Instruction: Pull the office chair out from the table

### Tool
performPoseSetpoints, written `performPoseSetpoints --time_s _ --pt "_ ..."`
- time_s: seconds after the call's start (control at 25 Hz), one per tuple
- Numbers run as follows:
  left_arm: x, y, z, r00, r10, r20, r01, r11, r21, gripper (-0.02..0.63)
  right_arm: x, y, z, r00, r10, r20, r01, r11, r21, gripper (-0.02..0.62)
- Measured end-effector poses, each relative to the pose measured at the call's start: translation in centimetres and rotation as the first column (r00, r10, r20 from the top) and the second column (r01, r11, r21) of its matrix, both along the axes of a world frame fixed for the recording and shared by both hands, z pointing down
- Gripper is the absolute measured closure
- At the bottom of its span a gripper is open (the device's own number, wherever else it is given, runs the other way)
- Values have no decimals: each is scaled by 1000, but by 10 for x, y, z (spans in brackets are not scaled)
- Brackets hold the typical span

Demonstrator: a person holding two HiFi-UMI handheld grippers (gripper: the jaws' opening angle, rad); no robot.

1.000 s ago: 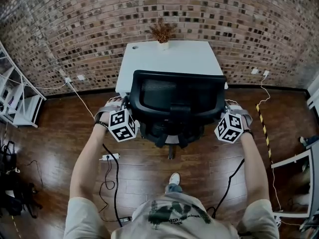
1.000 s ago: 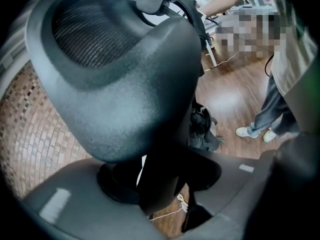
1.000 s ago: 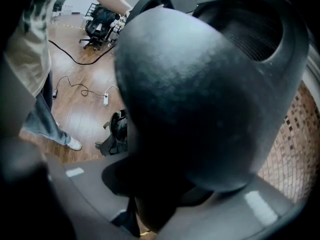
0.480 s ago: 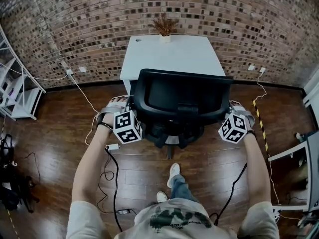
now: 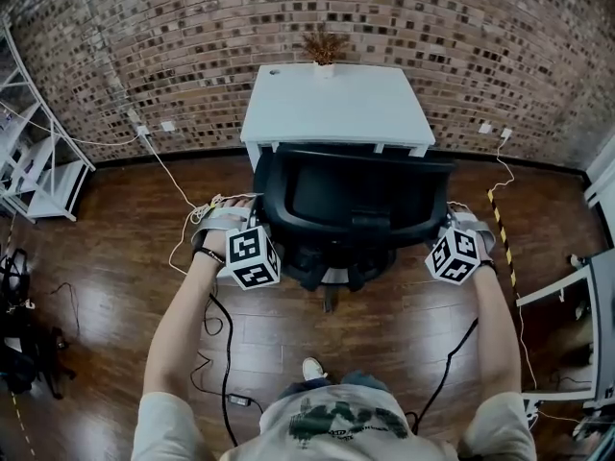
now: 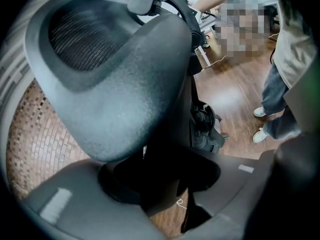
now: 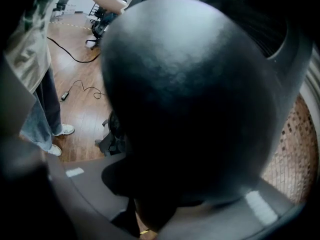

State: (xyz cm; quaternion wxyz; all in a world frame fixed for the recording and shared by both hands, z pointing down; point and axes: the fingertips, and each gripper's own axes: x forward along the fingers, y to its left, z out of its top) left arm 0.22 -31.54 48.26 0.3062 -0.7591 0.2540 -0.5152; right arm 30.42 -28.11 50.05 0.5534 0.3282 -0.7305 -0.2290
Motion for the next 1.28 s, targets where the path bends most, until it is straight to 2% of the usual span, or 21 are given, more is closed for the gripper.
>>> performPoseSetpoints --time_s 0.68,0.92,1.08,1.2,1.28 --pt "-2 91 3 997 -61 37 60 998 12 391 1 79 -1 999 -47 -3 47 999 16 426" --pt "-2 106 4 997 -64 49 63 998 4 394 0 89 0 998 -59 1 59 998 22 425" --pt "0 108 6 997 -75 29 74 997 23 388 2 87 1 999 -38 15 38 998 42 406" --pt "1 112 12 995 -98 9 98 995 34 305 3 89 1 999 -11 42 8 998 68 358" --pt "-3 111 8 992 -125 -6 125 990 60 293 3 89 -4 998 5 65 -11 996 86 345"
